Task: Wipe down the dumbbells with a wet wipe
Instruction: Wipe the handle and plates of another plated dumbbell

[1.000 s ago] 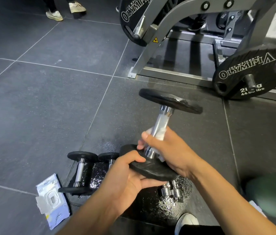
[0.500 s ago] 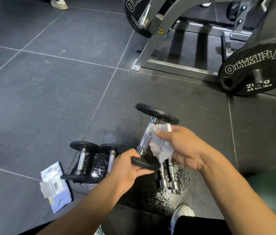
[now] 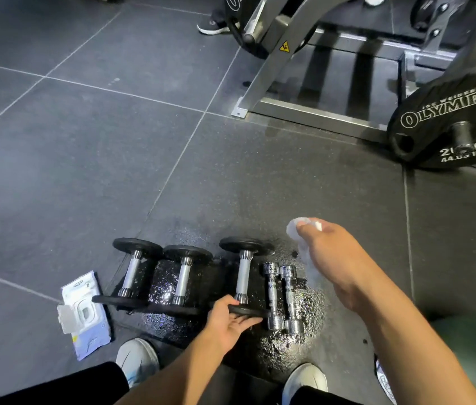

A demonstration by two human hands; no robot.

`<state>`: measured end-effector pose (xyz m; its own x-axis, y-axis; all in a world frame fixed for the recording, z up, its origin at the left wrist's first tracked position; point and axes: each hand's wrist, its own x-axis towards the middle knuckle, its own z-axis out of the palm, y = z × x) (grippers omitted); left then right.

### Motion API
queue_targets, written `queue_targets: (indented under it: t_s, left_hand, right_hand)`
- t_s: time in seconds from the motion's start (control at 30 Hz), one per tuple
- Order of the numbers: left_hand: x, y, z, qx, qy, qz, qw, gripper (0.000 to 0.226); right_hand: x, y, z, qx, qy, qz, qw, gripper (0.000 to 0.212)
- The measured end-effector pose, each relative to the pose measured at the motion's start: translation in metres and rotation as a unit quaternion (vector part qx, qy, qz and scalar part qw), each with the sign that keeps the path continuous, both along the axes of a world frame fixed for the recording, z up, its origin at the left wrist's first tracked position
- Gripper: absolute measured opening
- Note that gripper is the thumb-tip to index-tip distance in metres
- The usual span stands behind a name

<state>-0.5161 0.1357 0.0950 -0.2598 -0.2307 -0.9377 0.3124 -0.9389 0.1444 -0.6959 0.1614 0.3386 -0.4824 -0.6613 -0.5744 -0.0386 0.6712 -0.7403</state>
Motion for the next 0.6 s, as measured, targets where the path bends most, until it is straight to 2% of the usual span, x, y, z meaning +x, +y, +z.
queue_targets:
  t_s: [0.2, 0.4, 0.5, 0.6]
  left_hand:
    - [0.005, -0.001, -0.045, 0.020, -0.016, 0.033, 0.999, 0.006]
    - [0.011, 0.003, -0.072, 0.016, -0.017, 0.026, 0.999, 0.002]
    - [0.013, 0.006, -0.081, 0.027, -0.010, 0.044, 0.999, 0.017]
    - [0.017, 0.013, -0.086, 0.033, -0.013, 0.044, 0.998, 0.053]
  right_hand:
    - [-0.009, 0.006, 0.003, 0.011, 0.019, 0.012, 1.000, 0.025]
    - [-0.010, 0.003, 0.006, 0.014, 0.028, 0.016, 0.999, 0.023]
    - [-0.012, 0.002, 0.010, 0.014, 0.027, -0.008, 0.999, 0.018]
    - [-0.016, 0.007, 0.010, 0.012, 0.047, -0.014, 0.999, 0.020]
